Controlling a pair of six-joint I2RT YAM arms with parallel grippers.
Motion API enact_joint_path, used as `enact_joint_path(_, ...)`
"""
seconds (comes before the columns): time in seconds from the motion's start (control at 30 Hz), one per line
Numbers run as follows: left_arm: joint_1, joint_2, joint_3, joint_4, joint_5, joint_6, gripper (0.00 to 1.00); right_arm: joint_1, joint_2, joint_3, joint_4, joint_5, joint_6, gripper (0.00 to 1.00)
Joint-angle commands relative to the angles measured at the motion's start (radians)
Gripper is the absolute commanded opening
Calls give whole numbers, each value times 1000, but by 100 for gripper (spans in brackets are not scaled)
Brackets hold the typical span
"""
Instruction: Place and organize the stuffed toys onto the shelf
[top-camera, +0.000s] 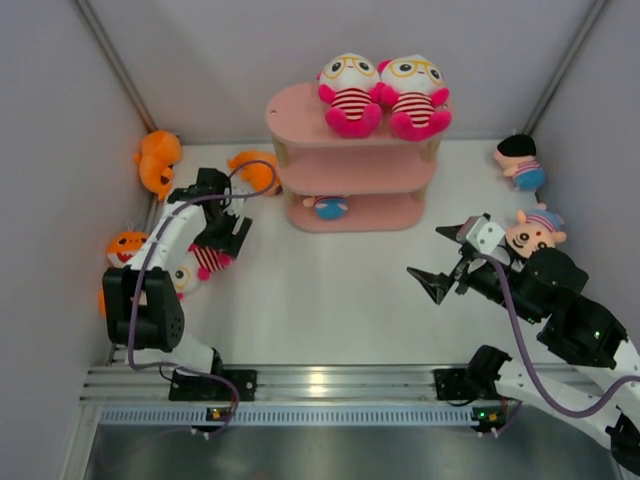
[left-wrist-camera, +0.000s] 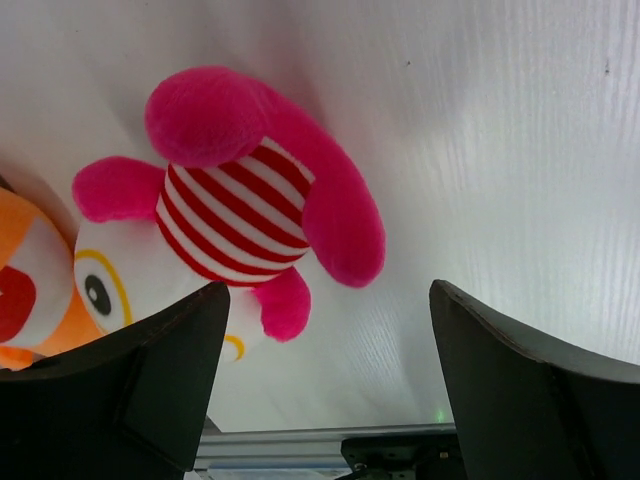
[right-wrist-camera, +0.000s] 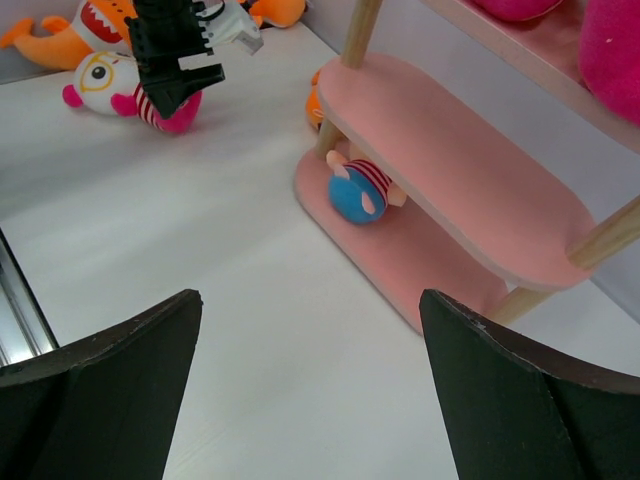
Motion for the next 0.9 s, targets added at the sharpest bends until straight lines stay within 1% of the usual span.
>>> enact_joint_path(0.0, -23, 74, 10, 66, -60, -13, 85, -9, 24, 2, 18, -6, 1, 91)
enact_joint_path(0.07, -27, 113, 19, 78, -73, -10, 83, -9, 38, -2, 27, -8, 0, 91)
enact_joint_path(0.17, -27, 189, 38, 114, -109, -6, 77, -9, 50, -12, 36, -6, 0, 91)
enact_joint_path(0.2, -26, 200, 39, 123, -113, -3, 73, -7, 52, -12, 35, -37, 0, 91)
enact_joint_path(0.23, -26, 208, 41, 134, -117, -1, 65, -9, 52, -10, 33, -37, 0, 91)
enact_joint_path(0.27, -26, 216, 41, 137, -119, -1, 61, -9, 52, -9, 27, -35, -2, 91)
enact_joint_path(0.3, -26, 225, 41, 134, -117, 2, 55, -9, 50, -7, 26, -34, -3, 91)
enact_joint_path(0.33, -23, 225, 36, 140, -111, 8, 45, -9, 44, -2, 21, -29, -5, 91)
enact_joint_path(0.4, -15, 217, 22, 146, -105, 22, 31, -9, 38, 1, 19, -26, -8, 91)
enact_joint_path(0.43, -9, 213, 22, 149, -102, 23, 19, -7, 29, -1, 21, -25, -9, 91)
enact_joint_path(0.47, -4, 208, 21, 152, -93, 25, 0, -9, 24, -1, 24, -25, -11, 91)
enact_joint_path(0.57, 26, 153, 33, 152, -93, 57, 0, -9, 7, 2, 29, -23, -11, 91)
enact_joint_path(0.67, 46, 47, 107, 149, -96, 120, 0, -9, 1, 4, 24, -22, -11, 91)
enact_joint_path(0.7, 54, -6, 137, 149, -105, 161, 0, -7, 3, 4, 22, -19, -11, 91)
enact_joint_path(0.73, 57, -29, 219, 148, -106, 181, 0, -9, 3, 5, 21, -19, -11, 91)
enact_joint_path(0.8, 58, -69, 313, 149, -96, 250, 0, -7, 6, 5, 21, -19, -9, 91)
enact_joint_path(0.83, 58, -74, 429, 146, -84, 273, 0, -7, 12, 5, 22, -19, -8, 91)
enact_joint_path(0.87, 57, -76, 481, 148, -62, 296, 0, -9, 13, 5, 24, -19, -6, 91)
